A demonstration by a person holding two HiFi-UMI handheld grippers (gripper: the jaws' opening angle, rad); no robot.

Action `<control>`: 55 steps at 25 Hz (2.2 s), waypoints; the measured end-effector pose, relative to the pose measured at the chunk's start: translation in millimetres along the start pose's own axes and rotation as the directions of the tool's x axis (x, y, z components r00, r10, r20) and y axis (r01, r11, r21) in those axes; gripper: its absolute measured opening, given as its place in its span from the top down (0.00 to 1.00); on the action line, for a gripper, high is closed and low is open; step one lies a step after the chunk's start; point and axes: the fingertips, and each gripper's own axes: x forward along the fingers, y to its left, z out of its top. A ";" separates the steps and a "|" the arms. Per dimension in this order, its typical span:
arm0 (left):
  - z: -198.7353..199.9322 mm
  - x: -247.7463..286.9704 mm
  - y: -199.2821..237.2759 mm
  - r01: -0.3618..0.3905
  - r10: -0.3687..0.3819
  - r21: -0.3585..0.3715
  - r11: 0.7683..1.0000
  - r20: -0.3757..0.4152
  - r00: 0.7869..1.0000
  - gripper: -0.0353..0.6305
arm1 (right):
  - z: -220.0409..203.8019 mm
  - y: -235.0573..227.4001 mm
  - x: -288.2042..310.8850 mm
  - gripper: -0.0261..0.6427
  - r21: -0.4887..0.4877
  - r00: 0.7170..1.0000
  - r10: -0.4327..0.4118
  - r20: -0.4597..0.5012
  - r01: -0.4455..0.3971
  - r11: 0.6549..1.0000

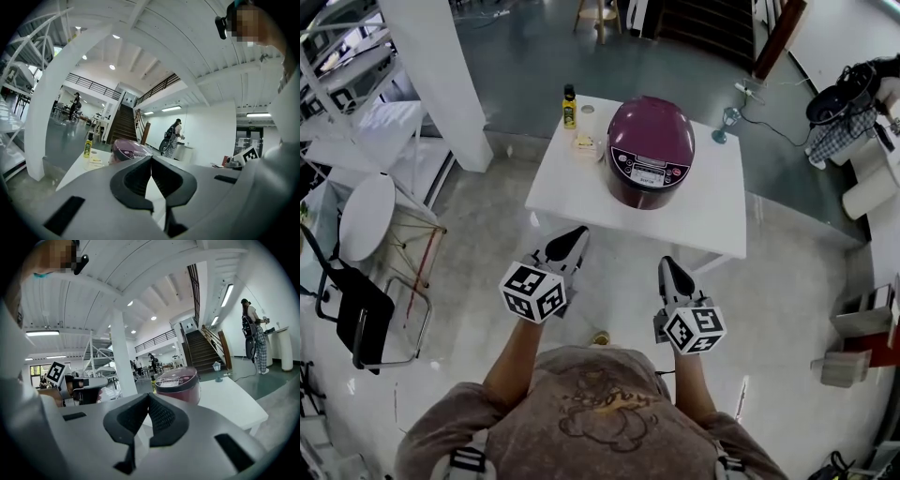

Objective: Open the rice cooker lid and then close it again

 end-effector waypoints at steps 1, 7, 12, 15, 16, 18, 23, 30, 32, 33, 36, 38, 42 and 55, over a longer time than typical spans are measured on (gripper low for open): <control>1.0 6.6 2.8 -0.010 0.010 0.009 1.000 0.001 1.000 0.91 | 2.0 -6.8 5.2 0.96 0.001 1.000 0.003 -0.002 -0.003 1.000; 5.6 29.2 23.7 -0.048 0.048 -0.009 0.999 0.007 0.999 0.91 | 8.6 -25.9 33.6 0.96 0.006 1.000 0.024 -0.014 -0.024 1.000; 8.1 54.8 44.3 -0.057 0.057 -0.027 0.998 0.008 0.998 0.91 | 11.1 -36.6 59.6 0.96 0.008 0.999 0.025 -0.029 -0.025 1.000; 13.3 75.5 56.8 -0.037 0.037 -0.026 0.999 0.011 0.999 0.91 | 14.7 -44.5 77.6 0.96 0.007 0.999 0.013 -0.029 -0.013 1.000; 15.4 82.7 60.7 -0.029 0.029 -0.026 0.999 0.011 1.000 0.91 | 17.1 -47.4 83.6 0.96 0.006 1.000 0.008 -0.027 -0.008 1.000; 19.2 97.4 68.6 -0.011 0.011 -0.028 1.000 0.008 1.000 0.91 | 22.6 -53.5 96.0 0.96 0.005 1.000 -0.003 -0.025 0.004 1.000; 28.3 135.0 89.3 0.039 -0.039 -0.029 0.999 -0.007 0.999 0.91 | 38.4 -69.2 130.8 0.96 0.007 0.999 -0.033 -0.015 0.034 0.999; 43.1 185.2 119.1 0.092 -0.093 -0.023 0.995 -0.031 0.995 0.91 | 56.4 -79.6 172.3 0.96 -0.020 1.000 -0.020 -0.009 0.020 1.000; 47.8 197.9 125.1 0.115 -0.115 -0.020 0.993 -0.036 0.993 0.91 | 59.5 -82.3 180.2 0.96 -0.020 0.999 -0.032 -0.005 0.032 0.999; 49.7 204.0 128.1 0.125 -0.126 -0.019 0.992 -0.039 0.991 0.91 | 60.8 -83.9 183.8 0.96 -0.018 0.999 -0.040 -0.001 0.040 0.999; 53.4 221.2 136.6 0.155 -0.156 -0.014 0.988 -0.055 0.986 0.91 | 66.8 -89.0 192.6 0.96 -0.014 0.997 -0.072 0.016 0.072 0.997; 54.4 233.3 141.0 0.178 -0.178 -0.012 0.984 -0.067 0.982 0.91 | 71.3 -93.4 197.4 0.96 -0.014 0.995 -0.097 0.029 0.098 0.995; 52.9 254.6 145.3 0.220 -0.220 -0.008 0.975 -0.089 0.971 0.91 | 74.2 -102.6 203.6 0.96 -0.004 0.989 -0.141 0.040 0.141 0.990; 40.7 293.9 144.2 0.273 -0.270 0.005 0.962 -0.147 0.952 0.91 | 73.4 -122.1 213.3 0.96 0.004 0.992 -0.123 0.007 0.123 0.992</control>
